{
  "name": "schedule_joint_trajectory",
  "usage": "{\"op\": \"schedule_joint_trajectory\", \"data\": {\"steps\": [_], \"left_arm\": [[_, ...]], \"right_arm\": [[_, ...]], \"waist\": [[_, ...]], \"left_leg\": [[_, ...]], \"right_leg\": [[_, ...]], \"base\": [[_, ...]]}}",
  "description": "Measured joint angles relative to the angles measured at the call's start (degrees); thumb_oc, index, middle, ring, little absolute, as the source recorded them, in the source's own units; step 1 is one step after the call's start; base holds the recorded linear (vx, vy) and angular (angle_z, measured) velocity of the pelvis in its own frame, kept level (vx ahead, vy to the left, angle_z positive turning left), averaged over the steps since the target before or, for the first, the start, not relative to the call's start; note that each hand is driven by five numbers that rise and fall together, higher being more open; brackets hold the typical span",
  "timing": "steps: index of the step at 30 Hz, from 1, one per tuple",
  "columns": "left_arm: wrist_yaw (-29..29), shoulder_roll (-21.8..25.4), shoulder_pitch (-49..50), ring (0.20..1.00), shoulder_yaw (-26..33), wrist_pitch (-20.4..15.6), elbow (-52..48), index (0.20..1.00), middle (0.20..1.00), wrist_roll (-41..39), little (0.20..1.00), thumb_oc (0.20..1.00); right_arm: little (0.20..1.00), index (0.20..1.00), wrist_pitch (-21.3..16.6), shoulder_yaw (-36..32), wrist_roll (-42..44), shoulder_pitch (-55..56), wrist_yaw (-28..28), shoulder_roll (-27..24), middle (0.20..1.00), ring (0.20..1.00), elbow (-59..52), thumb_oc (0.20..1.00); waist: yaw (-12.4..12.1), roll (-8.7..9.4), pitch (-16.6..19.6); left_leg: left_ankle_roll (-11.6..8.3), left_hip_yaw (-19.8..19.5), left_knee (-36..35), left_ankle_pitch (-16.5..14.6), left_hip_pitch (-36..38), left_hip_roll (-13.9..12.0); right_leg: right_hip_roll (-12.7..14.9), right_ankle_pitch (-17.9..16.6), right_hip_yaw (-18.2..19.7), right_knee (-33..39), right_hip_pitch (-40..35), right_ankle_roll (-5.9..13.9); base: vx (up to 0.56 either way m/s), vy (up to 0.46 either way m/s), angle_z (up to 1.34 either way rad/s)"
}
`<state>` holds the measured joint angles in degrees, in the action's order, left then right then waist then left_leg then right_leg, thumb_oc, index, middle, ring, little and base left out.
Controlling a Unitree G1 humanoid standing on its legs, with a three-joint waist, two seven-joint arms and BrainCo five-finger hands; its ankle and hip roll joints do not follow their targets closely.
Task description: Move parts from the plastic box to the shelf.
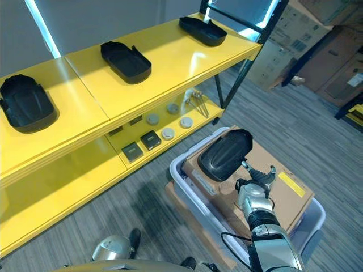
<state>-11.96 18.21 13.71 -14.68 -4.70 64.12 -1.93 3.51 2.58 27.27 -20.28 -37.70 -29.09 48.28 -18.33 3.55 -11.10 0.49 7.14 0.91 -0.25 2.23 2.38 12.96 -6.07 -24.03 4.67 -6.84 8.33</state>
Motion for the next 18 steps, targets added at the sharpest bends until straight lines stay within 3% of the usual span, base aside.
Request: {"op": "schedule_joint_trajectory", "data": {"steps": [18], "left_arm": [[0.0, 0.4, 0.7, 1.000, 0.0, 0.1, 0.1, 1.000, 1.000, 0.0, 1.000, 1.000]], "right_arm": [[1.000, 1.000, 0.1, 0.1, 0.0, 2.0, 0.0, 0.1, 1.000, 1.000, 0.1, 1.000]], "waist": [[-0.1, 0.40, 2.6]], "left_leg": [[-0.35, -0.4, 2.3, 0.1, -3.2, -0.8]], "right_leg": [[-0.5, -1.4, 1.1, 0.0, 2.5, -0.78]], "base": [[0.00, 0.000, -0.01]]}}
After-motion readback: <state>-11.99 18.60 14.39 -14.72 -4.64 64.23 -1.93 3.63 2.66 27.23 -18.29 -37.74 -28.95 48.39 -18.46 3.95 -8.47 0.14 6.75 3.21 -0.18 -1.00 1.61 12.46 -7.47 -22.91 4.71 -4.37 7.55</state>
